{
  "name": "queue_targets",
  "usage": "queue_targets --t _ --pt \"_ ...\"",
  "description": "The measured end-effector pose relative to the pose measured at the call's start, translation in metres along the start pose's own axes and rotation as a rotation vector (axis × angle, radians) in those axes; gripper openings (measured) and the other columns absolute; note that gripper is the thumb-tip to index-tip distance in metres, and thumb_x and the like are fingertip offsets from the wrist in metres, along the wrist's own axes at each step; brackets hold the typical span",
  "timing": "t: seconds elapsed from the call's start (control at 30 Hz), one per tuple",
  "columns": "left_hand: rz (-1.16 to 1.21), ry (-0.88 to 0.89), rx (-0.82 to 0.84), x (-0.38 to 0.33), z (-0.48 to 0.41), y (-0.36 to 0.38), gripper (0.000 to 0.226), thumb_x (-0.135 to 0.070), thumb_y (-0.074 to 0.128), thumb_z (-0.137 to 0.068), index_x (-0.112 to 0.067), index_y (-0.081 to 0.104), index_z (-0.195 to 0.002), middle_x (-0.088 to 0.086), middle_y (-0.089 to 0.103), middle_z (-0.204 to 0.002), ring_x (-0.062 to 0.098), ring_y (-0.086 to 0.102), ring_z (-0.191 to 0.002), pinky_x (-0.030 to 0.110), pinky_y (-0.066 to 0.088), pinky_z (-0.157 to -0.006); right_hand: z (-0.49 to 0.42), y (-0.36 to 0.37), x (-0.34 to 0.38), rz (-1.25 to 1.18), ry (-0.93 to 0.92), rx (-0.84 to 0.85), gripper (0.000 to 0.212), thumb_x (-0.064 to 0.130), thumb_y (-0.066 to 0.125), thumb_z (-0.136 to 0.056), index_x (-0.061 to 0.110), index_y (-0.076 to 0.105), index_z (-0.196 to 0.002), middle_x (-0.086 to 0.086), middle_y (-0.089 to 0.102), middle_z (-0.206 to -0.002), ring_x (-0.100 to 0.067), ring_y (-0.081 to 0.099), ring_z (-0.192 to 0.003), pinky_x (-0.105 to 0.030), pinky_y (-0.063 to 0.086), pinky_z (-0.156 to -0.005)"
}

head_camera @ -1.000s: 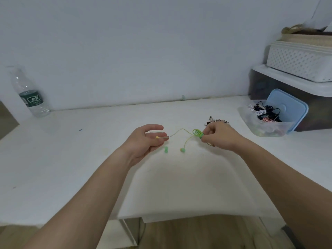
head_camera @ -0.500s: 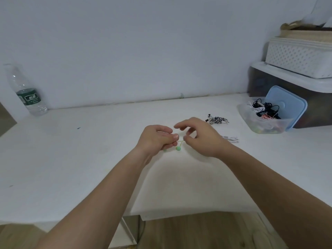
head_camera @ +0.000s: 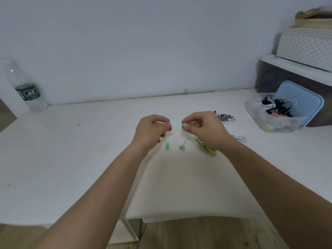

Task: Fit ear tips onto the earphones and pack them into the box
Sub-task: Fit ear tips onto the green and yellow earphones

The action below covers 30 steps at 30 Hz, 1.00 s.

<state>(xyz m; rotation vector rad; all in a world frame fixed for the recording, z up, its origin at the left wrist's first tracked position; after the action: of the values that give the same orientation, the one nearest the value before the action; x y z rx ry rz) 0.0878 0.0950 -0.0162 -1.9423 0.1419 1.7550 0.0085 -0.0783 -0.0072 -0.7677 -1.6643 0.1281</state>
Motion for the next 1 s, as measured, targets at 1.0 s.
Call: queue_targets --t 1.0 --pt "-0.082 0.037 -0.038 0.003 -0.036 -0.007 0.008 -0.007 0.077 -0.082 -0.007 0.074 -0.089 0.008 0.076 -0.077 0.007 0.070 -0.064 0.013 0.048 -0.055 -0.029 0.025 -0.025 -0.283 0.081 0.063 0.015 0.004 0.070 -0.090 0.013 0.076 -0.100 0.007 0.060 -0.071 -0.014 0.065 -0.066 -0.014 0.046 -0.060"
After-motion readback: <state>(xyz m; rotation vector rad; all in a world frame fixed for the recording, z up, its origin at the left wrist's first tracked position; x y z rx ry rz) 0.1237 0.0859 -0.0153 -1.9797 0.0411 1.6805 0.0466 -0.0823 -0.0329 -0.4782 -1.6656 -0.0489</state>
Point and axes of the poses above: each hand's wrist, its own z-axis away from the middle knuckle, its own y-axis out of the palm, x = y × z, the point moved 7 cm from there along -z, towards the middle knuckle
